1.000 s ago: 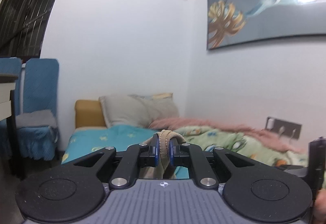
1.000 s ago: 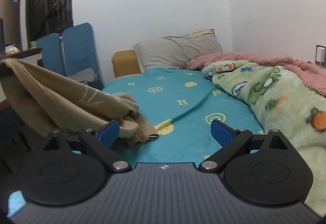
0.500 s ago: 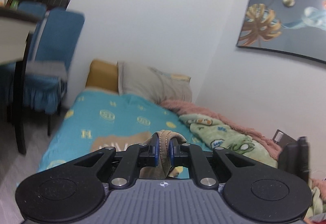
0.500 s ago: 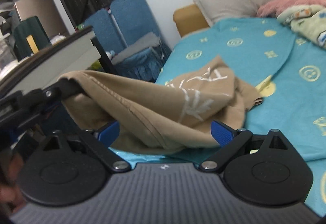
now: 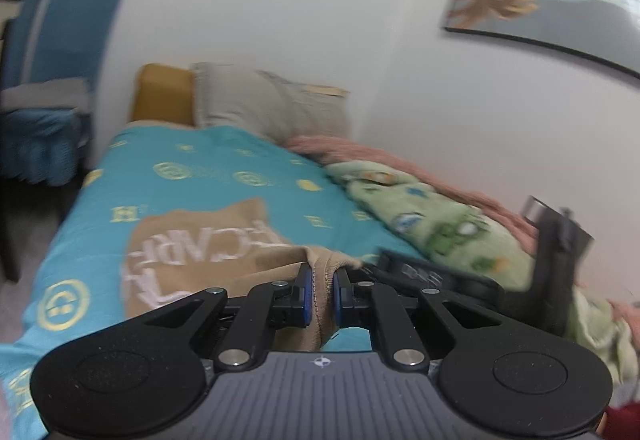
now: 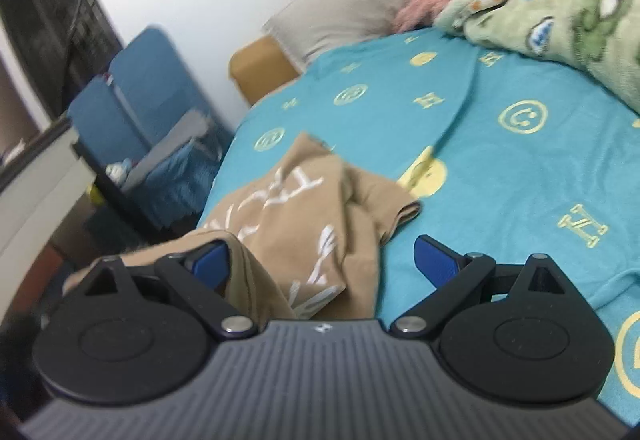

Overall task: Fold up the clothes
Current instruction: 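Lift the tan T-shirt up with the left gripper to shake it out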

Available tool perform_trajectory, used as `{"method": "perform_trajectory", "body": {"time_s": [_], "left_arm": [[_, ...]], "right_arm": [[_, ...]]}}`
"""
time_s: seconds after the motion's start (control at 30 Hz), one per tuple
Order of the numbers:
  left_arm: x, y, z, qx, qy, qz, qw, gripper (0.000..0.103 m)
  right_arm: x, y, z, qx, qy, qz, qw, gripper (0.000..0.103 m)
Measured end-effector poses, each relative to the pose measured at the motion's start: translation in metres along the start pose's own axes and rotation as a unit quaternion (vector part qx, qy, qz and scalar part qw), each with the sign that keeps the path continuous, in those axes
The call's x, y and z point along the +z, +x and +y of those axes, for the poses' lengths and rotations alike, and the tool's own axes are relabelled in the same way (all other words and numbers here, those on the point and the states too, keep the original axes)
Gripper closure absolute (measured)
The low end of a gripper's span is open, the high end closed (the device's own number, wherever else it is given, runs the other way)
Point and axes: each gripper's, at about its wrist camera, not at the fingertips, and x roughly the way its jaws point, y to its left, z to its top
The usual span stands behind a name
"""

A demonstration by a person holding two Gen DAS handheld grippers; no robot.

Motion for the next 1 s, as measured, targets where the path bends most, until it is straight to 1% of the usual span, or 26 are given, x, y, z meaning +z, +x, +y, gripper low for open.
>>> {"method": "perform_trajectory", "body": {"time_s": [0.07, 0.13, 0.23, 0.3, 0.33, 0.4, 0.47, 0.53, 0.57, 0.63, 0.7, 0.77, 0.8, 0.83, 0.9, 0.97, 1.0], "left_arm": [[-0.002, -0.007, -0.010, -0.008, 0.008, -0.022, 0.9997, 0.093], [0.000, -0.019, -0.014, -0.009, 0.006, -0.052, 0.9986, 0.093], [0.003, -0.038, -0.010, -0.004, -0.012, -0.096, 0.9953, 0.093], [0.008, -0.051, -0.007, 0.001, -0.024, -0.118, 0.9928, 0.093], [0.012, -0.058, -0.007, 0.003, -0.030, -0.127, 0.9914, 0.093], [0.017, -0.069, -0.009, 0.005, -0.032, -0.140, 0.9896, 0.093], [0.021, -0.078, -0.014, 0.003, -0.029, -0.150, 0.9882, 0.093], [0.024, -0.088, -0.021, -0.008, -0.019, -0.161, 0.9867, 0.093], [0.025, -0.093, -0.025, -0.017, -0.013, -0.166, 0.9858, 0.092], [0.025, -0.103, -0.034, -0.035, 0.001, -0.177, 0.9836, 0.092], [0.025, -0.108, -0.044, -0.052, 0.016, -0.186, 0.9810, 0.092], [0.026, -0.109, -0.052, -0.064, 0.029, -0.186, 0.9799, 0.092], [0.026, -0.109, -0.056, -0.069, 0.033, -0.185, 0.9797, 0.092], [0.025, -0.107, -0.058, -0.069, 0.034, -0.182, 0.9802, 0.092], [0.023, -0.105, -0.059, -0.063, 0.032, -0.175, 0.9821, 0.092], [0.021, -0.100, -0.057, -0.055, 0.026, -0.164, 0.9845, 0.092], [0.021, -0.097, -0.056, -0.048, 0.023, -0.159, 0.9859, 0.092]], "right_arm": [[-0.001, 0.002, 0.005, 0.000, -0.019, 0.005, 1.000, 0.005], [-0.004, 0.007, 0.008, -0.005, -0.038, 0.016, 0.999, 0.005], [-0.013, 0.015, 0.009, -0.026, -0.055, 0.043, 0.997, 0.005], [-0.018, 0.021, 0.009, -0.040, -0.067, 0.062, 0.995, 0.005], [-0.019, 0.022, 0.007, -0.046, -0.066, 0.067, 0.995, 0.005], [-0.018, 0.016, 0.003, -0.048, -0.053, 0.059, 0.996, 0.005], [-0.014, 0.001, 0.001, -0.057, -0.047, 0.021, 0.997, 0.005], [-0.005, -0.025, -0.001, -0.071, -0.046, -0.041, 0.996, 0.005], [0.000, -0.039, -0.003, -0.079, -0.046, -0.076, 0.993, 0.005], [0.006, -0.071, -0.002, -0.092, -0.059, -0.153, 0.982, 0.005], [0.012, -0.103, -0.001, -0.105, -0.074, -0.228, 0.965, 0.005], [0.016, -0.126, -0.001, -0.111, -0.093, -0.284, 0.948, 0.004], [0.018, -0.132, -0.002, -0.105, -0.097, -0.292, 0.946, 0.004], [0.021, -0.133, -0.005, -0.095, -0.095, -0.282, 0.950, 0.004], [0.027, -0.119, -0.013, -0.072, -0.081, -0.218, 0.970, 0.005], [0.025, -0.089, -0.019, -0.067, -0.074, -0.118, 0.988, 0.006], [0.021, -0.072, -0.021, -0.061, -0.073, -0.065, 0.993, 0.006]]}}
